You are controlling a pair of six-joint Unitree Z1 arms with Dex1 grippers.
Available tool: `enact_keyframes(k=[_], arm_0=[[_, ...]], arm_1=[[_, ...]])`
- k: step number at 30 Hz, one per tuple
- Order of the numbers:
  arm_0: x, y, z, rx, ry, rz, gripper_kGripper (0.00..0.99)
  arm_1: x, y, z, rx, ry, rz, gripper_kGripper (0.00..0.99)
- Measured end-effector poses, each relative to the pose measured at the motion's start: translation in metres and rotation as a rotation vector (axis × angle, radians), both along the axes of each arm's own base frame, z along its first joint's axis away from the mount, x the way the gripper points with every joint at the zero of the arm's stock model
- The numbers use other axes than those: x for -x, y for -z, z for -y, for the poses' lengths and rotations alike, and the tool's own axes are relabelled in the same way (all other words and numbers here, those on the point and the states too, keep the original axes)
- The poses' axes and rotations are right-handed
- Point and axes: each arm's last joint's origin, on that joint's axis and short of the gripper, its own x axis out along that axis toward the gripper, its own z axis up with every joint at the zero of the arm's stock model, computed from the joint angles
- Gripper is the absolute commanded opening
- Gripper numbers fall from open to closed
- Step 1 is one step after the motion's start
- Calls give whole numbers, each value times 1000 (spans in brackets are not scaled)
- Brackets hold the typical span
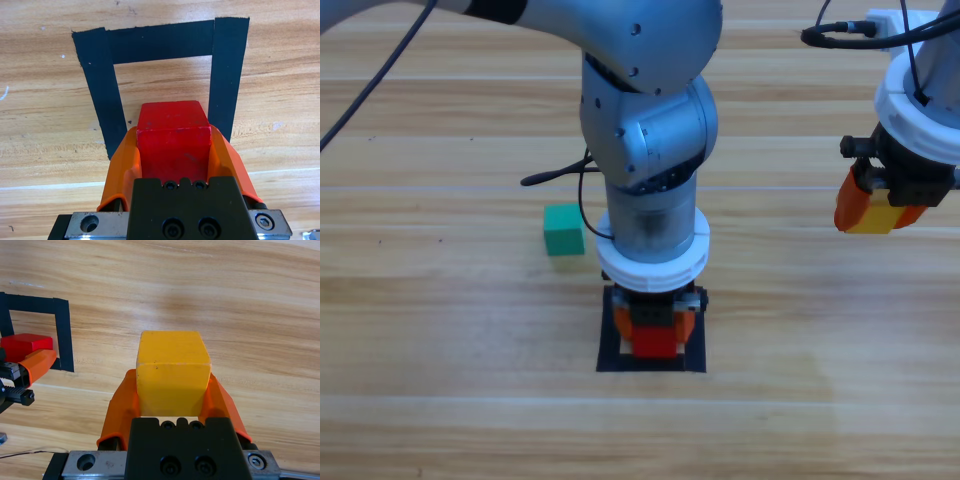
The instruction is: Stack the blocks in the rectangular block: red at the bottom, yellow in the middle, green on top
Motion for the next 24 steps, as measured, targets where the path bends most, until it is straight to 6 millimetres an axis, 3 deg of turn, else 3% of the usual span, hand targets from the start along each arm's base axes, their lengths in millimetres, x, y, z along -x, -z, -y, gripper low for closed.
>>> enact_keyframes(k=[19, 21, 24], arm_0=[[-5, 1, 3, -13, -24, 35, 61], [-5, 1, 3, -13, -34, 36, 252], [-5, 1, 3, -16, -42, 39, 925]], arm_1=[[0, 0, 0, 2, -13, 1, 0], [0, 0, 0, 2, -14, 1, 0], [0, 0, 0, 2, -14, 2, 0]])
